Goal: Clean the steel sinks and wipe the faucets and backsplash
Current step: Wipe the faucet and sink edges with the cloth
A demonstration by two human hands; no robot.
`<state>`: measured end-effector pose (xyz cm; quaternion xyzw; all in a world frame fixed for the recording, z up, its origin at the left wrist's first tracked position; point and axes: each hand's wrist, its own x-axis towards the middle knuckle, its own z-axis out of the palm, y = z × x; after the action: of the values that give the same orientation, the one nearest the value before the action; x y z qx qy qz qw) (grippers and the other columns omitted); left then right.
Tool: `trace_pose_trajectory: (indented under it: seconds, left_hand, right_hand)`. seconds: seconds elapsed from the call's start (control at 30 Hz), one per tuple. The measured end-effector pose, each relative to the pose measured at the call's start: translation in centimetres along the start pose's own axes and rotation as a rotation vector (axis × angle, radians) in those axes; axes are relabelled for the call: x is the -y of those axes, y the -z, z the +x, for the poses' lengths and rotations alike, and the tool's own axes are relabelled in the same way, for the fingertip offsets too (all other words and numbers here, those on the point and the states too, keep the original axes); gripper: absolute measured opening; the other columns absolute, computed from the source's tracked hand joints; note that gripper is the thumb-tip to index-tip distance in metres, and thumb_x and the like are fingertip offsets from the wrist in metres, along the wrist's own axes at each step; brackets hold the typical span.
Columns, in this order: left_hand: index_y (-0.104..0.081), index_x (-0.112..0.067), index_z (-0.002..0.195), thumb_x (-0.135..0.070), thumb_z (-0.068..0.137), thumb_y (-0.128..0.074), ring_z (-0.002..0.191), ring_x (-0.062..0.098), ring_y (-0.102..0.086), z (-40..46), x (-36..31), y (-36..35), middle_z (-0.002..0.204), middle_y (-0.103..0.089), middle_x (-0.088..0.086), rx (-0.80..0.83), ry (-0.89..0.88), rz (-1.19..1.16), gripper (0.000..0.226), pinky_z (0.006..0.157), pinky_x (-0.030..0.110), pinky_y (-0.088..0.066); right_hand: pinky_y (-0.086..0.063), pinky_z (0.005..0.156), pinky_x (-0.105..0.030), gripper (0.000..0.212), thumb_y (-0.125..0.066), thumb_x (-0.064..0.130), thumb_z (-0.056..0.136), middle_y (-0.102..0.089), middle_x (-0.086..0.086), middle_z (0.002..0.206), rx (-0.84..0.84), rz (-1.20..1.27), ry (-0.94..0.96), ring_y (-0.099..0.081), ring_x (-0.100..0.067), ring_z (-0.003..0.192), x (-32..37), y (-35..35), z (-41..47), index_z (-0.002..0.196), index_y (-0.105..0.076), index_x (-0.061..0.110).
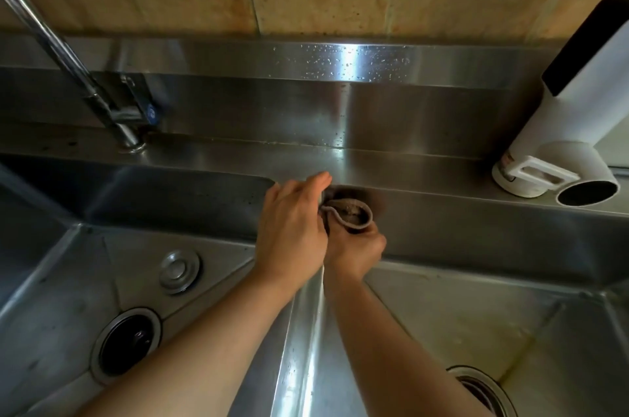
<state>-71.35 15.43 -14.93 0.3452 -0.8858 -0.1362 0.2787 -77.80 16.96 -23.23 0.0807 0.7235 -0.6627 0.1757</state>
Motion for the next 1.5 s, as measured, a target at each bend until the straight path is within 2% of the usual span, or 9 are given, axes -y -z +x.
trace_pose_trajectory:
  seconds: [0.2,0.33,0.5,0.7,0.87,1.03,1.3,1.4,1.5]
  left_hand:
    - [-0.063,-0.009,0.117,-0.018,0.069,-0.021,0.093,0.02,-0.049,0.2,0.6,-0.4,0.095,-0.067,0.012,0.012,-0.001,-0.008,0.065,0.084,0.028,-0.03]
    - [-0.065,-0.006,0.11,0.0,0.066,-0.034,0.086,0.015,-0.04,0.0,0.6,-0.6,0.086,-0.068,0.011,-0.013,-0.031,0.016,0.055,0.079,0.029,-0.03]
    - [-0.064,-0.007,0.112,0.006,0.062,-0.041,0.087,0.014,-0.04,-0.1,0.8,-0.6,0.085,-0.068,0.009,-0.007,-0.04,0.04,0.057,0.08,0.028,-0.029]
    - [-0.06,-0.008,0.12,0.004,0.068,-0.039,0.095,0.028,-0.058,-0.1,0.9,-0.4,0.097,-0.069,0.008,0.038,-0.038,0.086,0.058,0.089,0.031,-0.035]
    - [-0.056,-0.009,0.128,0.001,0.076,-0.045,0.104,0.032,-0.055,-0.1,0.3,0.2,0.109,-0.064,0.013,0.071,-0.009,0.092,0.054,0.096,0.035,-0.037]
    - [-0.062,-0.006,0.118,0.004,0.063,-0.041,0.088,0.031,-0.061,-0.3,0.2,-0.1,0.096,-0.069,0.01,0.058,-0.047,0.127,0.059,0.087,0.034,-0.04]
    - [-0.064,-0.006,0.115,0.005,0.063,-0.044,0.084,0.029,-0.058,0.1,-0.1,-0.1,0.087,-0.067,0.009,0.034,-0.048,0.119,0.057,0.081,0.038,-0.047]
    - [-0.064,-0.006,0.116,0.004,0.064,-0.044,0.083,0.03,-0.06,0.0,0.1,-0.1,0.085,-0.066,0.009,0.046,-0.057,0.135,0.057,0.082,0.038,-0.047]
    - [-0.062,-0.007,0.12,0.002,0.067,-0.043,0.085,0.03,-0.06,0.0,0.2,-0.2,0.087,-0.066,0.01,0.053,-0.057,0.151,0.057,0.084,0.037,-0.046]
  right_hand:
    - [-0.037,0.053,0.002,0.026,-0.085,0.002,0.062,-0.066,0.0,0.073,-0.003,0.019,0.009,-0.054,0.008,0.058,-2.3,0.2,0.4,0.083,-0.071,0.008]
    - [-0.045,0.058,-0.005,0.029,-0.085,0.008,0.063,-0.072,-0.008,0.082,-0.022,-0.047,-0.01,-0.068,-0.015,0.076,-4.1,0.3,0.8,0.09,-0.074,0.005]
    - [-0.044,0.072,-0.021,0.04,-0.086,0.016,0.065,-0.071,-0.018,0.095,-0.053,-0.187,-0.088,-0.066,-0.028,0.091,-5.5,0.1,1.6,0.098,-0.071,-0.001]
    - [-0.052,0.087,-0.043,0.043,-0.085,0.015,0.067,-0.068,-0.023,0.103,-0.007,-0.239,-0.198,-0.064,-0.036,0.098,-5.1,0.5,2.2,0.102,-0.068,-0.004]
    - [-0.052,0.089,-0.038,0.034,-0.08,0.01,0.072,-0.07,-0.016,0.102,0.006,-0.09,-0.161,-0.065,-0.028,0.097,-2.6,1.4,2.3,0.103,-0.069,0.0]
    - [-0.051,0.089,-0.039,0.032,-0.077,0.009,0.074,-0.07,-0.02,0.102,-0.084,-0.179,-0.085,-0.066,-0.032,0.099,-1.1,5.1,4.4,0.103,-0.07,0.0]
    - [-0.041,0.101,-0.035,0.044,-0.062,0.004,0.086,-0.051,-0.022,0.132,-0.34,-0.236,-0.131,-0.053,-0.037,0.117,-0.8,11.4,10.1,0.128,-0.051,0.0]
    - [-0.042,0.101,-0.037,0.044,-0.06,-0.001,0.08,-0.055,-0.023,0.127,-0.306,-0.219,-0.129,-0.056,-0.035,0.115,-2.0,8.3,7.9,0.123,-0.054,-0.002]
    - [-0.049,0.095,-0.043,0.038,-0.067,0.004,0.07,-0.067,-0.02,0.109,-0.115,-0.231,-0.133,-0.063,-0.034,0.107,-4.8,4.4,5.5,0.109,-0.065,0.003]
